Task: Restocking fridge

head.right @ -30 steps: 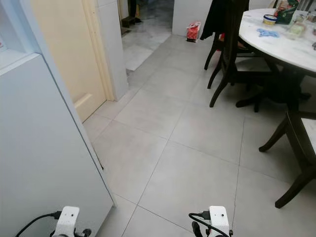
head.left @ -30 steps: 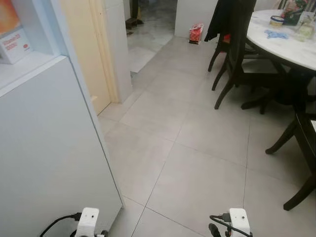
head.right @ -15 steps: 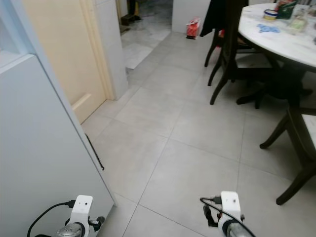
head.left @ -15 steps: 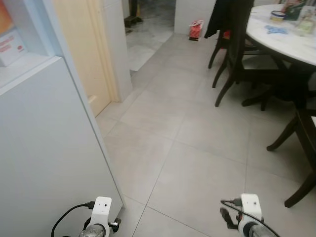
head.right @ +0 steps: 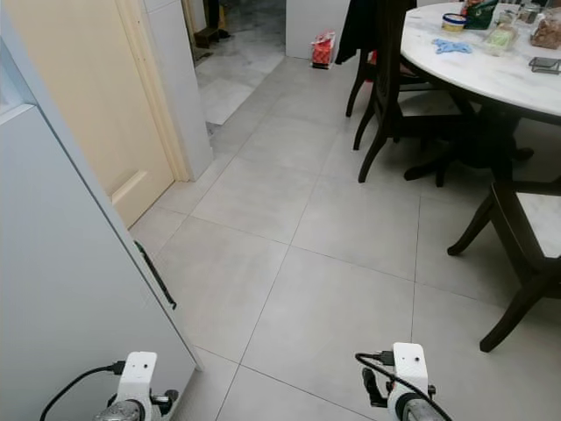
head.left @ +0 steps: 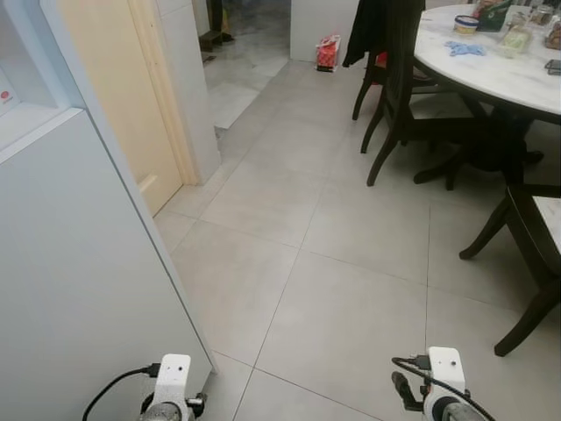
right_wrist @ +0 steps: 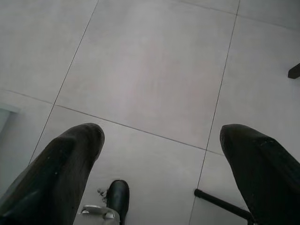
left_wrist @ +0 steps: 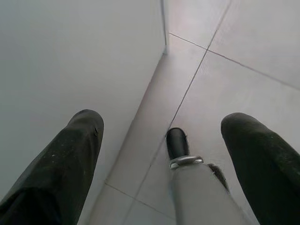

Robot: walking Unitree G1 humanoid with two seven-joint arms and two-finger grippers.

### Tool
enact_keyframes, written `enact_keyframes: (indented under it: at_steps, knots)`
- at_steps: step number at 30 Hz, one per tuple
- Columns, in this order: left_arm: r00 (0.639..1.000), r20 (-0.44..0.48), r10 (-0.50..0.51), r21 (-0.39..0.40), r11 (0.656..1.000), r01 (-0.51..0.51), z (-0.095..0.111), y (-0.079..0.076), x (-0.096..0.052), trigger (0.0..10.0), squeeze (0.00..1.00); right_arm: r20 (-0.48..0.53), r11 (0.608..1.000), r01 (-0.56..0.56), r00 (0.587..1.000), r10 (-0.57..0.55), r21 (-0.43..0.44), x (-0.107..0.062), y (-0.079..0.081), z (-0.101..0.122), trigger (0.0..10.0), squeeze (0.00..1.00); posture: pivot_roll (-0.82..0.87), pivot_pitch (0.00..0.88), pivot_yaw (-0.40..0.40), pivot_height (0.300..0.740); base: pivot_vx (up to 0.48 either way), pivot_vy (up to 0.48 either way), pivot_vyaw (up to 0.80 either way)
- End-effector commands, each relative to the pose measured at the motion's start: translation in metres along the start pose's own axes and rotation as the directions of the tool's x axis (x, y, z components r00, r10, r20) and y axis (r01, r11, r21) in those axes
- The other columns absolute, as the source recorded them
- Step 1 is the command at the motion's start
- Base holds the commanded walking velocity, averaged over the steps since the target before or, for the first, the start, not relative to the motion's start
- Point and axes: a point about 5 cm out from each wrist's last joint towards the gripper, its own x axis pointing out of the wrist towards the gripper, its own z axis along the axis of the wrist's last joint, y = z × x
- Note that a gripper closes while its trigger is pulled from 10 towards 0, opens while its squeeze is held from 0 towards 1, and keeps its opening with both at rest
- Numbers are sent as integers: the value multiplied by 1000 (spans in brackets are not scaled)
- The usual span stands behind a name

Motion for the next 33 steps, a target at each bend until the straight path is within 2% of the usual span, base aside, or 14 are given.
enact_keyframes:
  at_steps: [1,5,6,9,10,14,21,26,33]
  knots:
    - [1000,-15,-2,-35,999,1,-5,0,-1,10000,0,-18,1000,5,1000,-5,-7,0,0,-3,10000,0,-203,0,20,740,0,0,0]
    - [998,39,-50,-32,998,51,4,-5,0,10000,0,2,1000,2,1000,-2,18,-1,0,-2,10000,0,-197,0,13,740,0,0,0]
    - [992,97,-87,-61,994,93,14,-10,0,10000,0,21,998,12,1000,-13,56,-1,0,-2,10000,0,-196,0,16,740,0,0,0]
    - [983,142,-120,-15,992,123,21,-14,0,10000,0,38,997,26,999,-28,69,-2,-1,-3,10000,0,-176,0,15,740,0,0,0]
    - [977,161,-137,35,991,133,23,-15,-1,10000,0,52,996,26,998,-31,90,-2,-1,-3,10000,0,-169,0,15,740,0,0,0]
    - [976,172,-135,47,991,129,24,-13,-1,10000,0,56,994,26,998,-32,103,-2,0,-3,10000,0,-179,0,24,740,0,0,0]
    - [988,103,-113,29,993,111,7,-7,-1,10000,0,22,996,53,998,-54,69,-1,0,-4,10000,0,-190,0,28,740,0,0,0]
    - [988,110,-109,22,994,107,8,-7,-1,10000,0,36,993,56,998,-61,108,0,1,-2,10000,0,-193,0,30,740,0,0,770]
    - [987,125,-106,20,994,104,16,-7,0,10000,0,37,992,57,997,-61,112,0,1,0,10000,0,-198,0,29,740,0,0,800]
